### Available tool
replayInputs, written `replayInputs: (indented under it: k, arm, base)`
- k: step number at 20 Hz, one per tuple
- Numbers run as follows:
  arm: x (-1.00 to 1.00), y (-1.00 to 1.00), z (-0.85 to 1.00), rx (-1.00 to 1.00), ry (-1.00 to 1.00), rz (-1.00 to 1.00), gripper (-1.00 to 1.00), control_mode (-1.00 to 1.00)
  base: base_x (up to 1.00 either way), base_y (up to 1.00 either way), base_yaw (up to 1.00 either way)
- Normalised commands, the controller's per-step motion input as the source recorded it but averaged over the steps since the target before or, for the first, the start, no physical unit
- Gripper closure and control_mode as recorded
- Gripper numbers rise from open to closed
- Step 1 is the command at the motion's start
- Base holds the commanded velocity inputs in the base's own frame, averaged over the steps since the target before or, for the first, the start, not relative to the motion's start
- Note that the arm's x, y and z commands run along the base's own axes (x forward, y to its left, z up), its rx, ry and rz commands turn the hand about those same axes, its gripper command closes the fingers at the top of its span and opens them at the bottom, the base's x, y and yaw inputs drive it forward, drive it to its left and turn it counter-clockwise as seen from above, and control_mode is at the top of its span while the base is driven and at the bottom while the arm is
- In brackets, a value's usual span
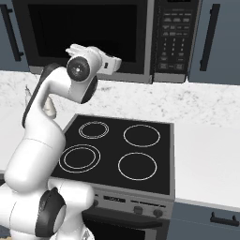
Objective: Open the microwave, place the bowl with waffle inside the microwave, then close the microwave door and turn it on.
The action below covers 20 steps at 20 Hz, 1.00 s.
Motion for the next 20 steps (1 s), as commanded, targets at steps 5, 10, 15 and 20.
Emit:
replayInputs:
  k: [5,10,15,20]
  arm:
    - [0.06,0.0,0.0,0.0,0.0,0.01,-1.0,-1.0]
    - [0.21,0.0,0.0,0.0,0.0,0.0,-1.0,-1.0]
    - [0.13,0.0,0.0,0.0,0.0,0.0,-1.0,-1.0]
    - [-0.47,-0.12,0.18,0.0,-0.03,0.0,-1.0,-1.0]
  base:
    - [0.0,0.0,0.0]
    - [0.0,0.0,0.0]
    - [0.0,0.0,0.0]
    - [0.0,0.0,0.0]
